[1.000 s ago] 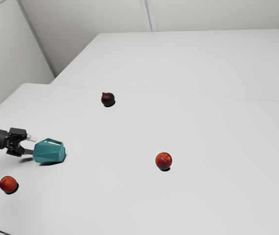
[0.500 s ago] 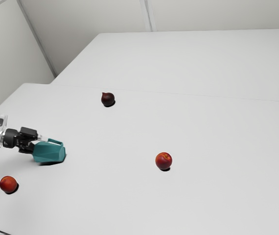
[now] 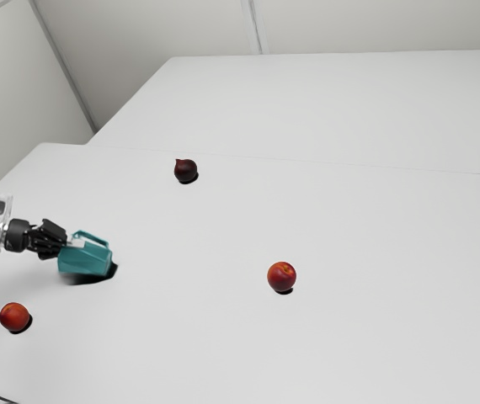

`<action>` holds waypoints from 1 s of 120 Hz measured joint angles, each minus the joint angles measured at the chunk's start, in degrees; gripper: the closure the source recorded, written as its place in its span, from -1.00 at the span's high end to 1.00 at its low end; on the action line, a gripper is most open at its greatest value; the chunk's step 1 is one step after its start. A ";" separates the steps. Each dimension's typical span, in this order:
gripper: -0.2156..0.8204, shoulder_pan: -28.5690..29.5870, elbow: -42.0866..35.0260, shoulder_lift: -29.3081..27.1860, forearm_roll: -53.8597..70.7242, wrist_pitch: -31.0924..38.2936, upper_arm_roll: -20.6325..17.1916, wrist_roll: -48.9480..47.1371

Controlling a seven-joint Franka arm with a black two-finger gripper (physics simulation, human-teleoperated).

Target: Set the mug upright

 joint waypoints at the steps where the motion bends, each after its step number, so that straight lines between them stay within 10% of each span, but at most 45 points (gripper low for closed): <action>1: -0.86 -0.07 0.01 -0.09 -0.01 -0.02 -0.01 -0.02; 29: -0.90 -3.18 5.12 -3.91 2.11 1.25 -4.28 -1.09; 60: -0.91 -12.95 26.89 1.71 33.23 10.07 -10.89 -5.66; 120: -0.91 -17.84 27.24 8.28 54.59 24.91 -15.87 -21.42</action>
